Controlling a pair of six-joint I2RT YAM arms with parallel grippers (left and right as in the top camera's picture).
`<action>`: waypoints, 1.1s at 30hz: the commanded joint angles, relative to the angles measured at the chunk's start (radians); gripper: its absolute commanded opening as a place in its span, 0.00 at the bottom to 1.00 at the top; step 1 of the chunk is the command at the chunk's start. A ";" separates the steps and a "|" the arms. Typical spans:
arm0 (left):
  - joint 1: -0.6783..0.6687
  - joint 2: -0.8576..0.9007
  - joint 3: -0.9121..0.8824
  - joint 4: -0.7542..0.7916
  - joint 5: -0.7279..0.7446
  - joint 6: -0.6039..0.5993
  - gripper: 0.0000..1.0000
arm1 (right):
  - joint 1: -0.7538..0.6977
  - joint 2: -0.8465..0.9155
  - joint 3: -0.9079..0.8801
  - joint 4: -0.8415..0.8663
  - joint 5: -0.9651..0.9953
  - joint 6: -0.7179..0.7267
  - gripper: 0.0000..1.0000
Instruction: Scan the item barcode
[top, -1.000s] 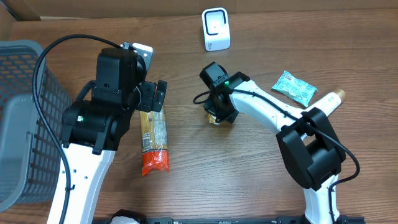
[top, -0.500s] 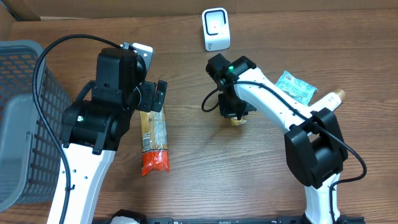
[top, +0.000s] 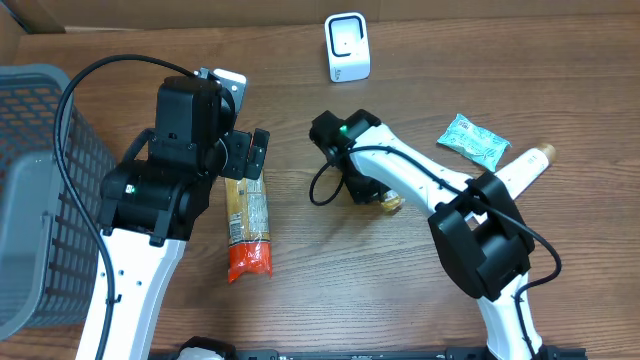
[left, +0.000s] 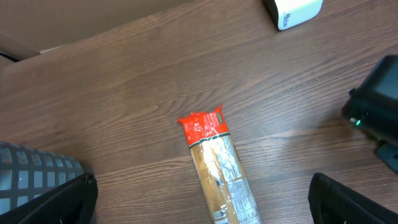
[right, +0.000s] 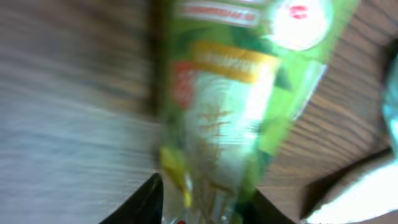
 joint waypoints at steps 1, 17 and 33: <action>-0.001 0.006 0.008 0.001 -0.010 0.016 1.00 | 0.041 -0.011 0.003 0.018 -0.125 -0.039 0.40; -0.001 0.006 0.008 0.001 -0.010 0.016 1.00 | 0.009 -0.059 0.087 0.060 -0.358 0.092 0.39; -0.001 0.006 0.008 0.001 -0.010 0.016 1.00 | -0.215 -0.142 -0.061 0.117 -0.705 -0.174 0.73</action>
